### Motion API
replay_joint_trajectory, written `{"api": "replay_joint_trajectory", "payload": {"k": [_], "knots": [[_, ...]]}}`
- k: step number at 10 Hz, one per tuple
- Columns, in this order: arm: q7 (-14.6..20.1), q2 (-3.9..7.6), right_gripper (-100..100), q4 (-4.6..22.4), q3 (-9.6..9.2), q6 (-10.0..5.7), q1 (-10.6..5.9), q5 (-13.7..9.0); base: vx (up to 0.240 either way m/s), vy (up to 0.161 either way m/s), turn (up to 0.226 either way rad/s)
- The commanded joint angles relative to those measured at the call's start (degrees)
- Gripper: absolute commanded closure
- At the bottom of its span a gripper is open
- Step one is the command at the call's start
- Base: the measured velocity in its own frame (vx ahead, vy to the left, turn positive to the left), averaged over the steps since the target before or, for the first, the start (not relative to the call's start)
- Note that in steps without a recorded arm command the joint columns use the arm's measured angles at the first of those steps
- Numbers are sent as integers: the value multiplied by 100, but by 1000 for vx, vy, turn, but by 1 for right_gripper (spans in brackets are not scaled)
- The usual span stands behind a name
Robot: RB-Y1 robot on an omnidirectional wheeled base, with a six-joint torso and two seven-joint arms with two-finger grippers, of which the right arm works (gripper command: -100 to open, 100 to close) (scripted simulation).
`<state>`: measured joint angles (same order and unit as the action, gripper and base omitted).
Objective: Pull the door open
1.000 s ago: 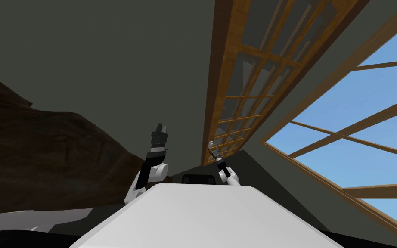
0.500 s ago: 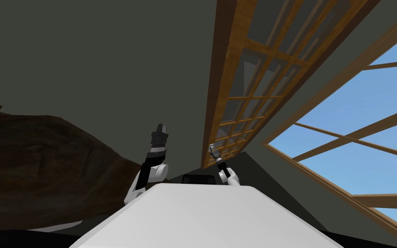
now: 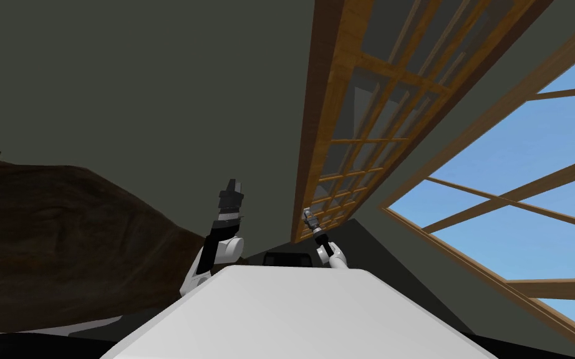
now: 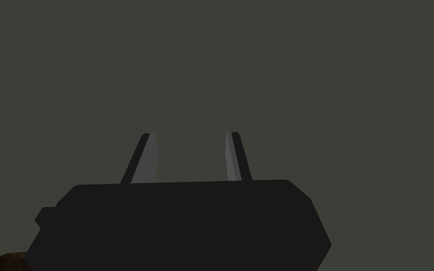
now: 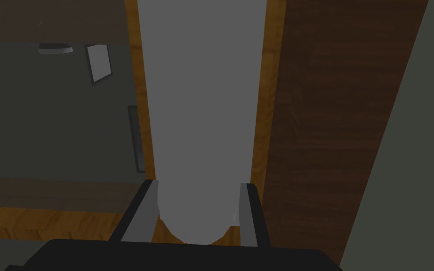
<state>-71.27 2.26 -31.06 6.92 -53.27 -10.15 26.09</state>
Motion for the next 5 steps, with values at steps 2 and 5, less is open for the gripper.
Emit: {"api": "replay_joint_trajectory", "payload": {"k": [2, 5], "knots": [[70, 12, 100, -2, -18, 19, 38, -16, -173, -33, 13], [146, 35, 100, -6, -30, 20, 42, -46, -210, -43, 5]]}}
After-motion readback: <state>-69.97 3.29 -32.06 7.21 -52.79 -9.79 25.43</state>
